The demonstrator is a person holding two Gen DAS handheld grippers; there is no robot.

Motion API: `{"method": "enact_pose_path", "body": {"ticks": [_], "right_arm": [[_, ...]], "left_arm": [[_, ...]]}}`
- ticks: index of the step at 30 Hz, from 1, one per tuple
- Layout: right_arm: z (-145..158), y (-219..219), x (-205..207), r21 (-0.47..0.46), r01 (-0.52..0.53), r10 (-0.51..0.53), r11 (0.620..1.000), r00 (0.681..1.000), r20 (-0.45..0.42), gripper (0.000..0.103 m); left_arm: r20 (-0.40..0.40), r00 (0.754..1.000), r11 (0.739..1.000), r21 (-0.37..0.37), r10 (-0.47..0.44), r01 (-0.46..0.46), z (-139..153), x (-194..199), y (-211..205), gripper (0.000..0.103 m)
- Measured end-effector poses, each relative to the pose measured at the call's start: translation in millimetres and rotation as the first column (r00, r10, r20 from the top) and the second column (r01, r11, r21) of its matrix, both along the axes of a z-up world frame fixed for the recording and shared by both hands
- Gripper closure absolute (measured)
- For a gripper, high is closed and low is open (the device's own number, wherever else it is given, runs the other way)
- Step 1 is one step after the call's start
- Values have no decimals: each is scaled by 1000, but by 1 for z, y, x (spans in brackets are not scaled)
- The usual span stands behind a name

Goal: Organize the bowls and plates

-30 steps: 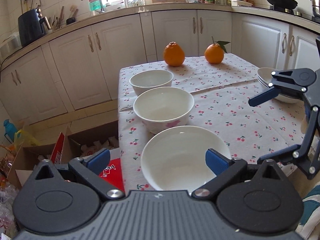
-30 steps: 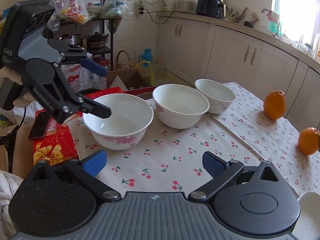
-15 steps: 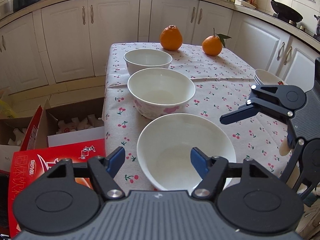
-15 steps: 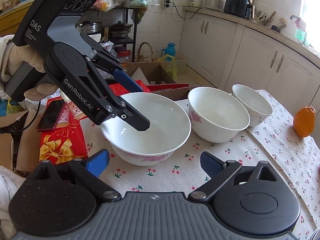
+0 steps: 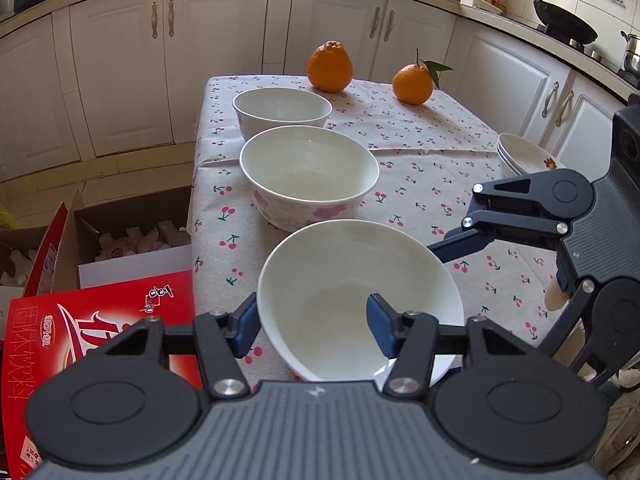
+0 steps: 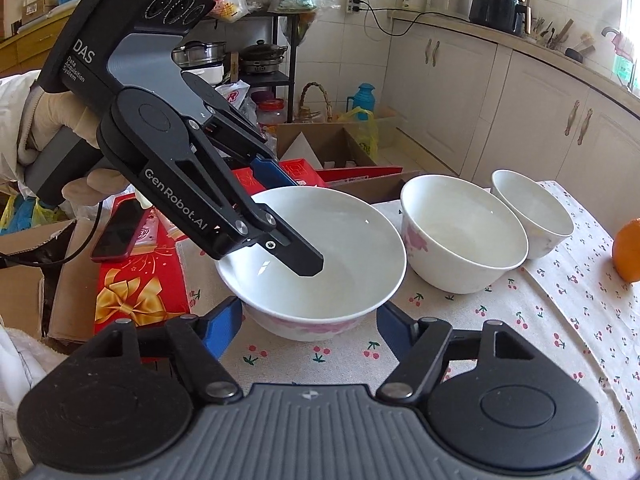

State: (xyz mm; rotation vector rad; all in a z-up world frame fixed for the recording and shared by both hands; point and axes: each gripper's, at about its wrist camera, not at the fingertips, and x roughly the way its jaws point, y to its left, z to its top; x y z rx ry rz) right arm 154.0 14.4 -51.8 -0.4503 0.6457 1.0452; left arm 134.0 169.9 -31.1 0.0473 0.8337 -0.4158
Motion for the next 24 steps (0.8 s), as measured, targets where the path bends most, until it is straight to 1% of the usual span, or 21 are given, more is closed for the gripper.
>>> {"method": "enact_pose_path", "body": {"ticks": [4, 12, 19, 24], "right_arm": [[0, 0, 0, 1, 2, -2, 1000, 1000, -4, 25], [5, -10, -2, 3, 23, -23, 1000, 1000, -6, 25], [13, -40, -6, 15, 88, -88, 996, 996, 4, 25], [15, -66, -8, 13, 158, -158, 987, 987, 15, 25]], "left_arm": [[3, 1000, 1000, 12, -4, 4, 0, 0, -2, 48], [-1, 1000, 1000, 8, -20, 20, 6, 0, -11, 48], [15, 996, 996, 2, -87, 87, 12, 6, -38, 48], [36, 987, 987, 8, -158, 158, 15, 17, -66, 48]]}}
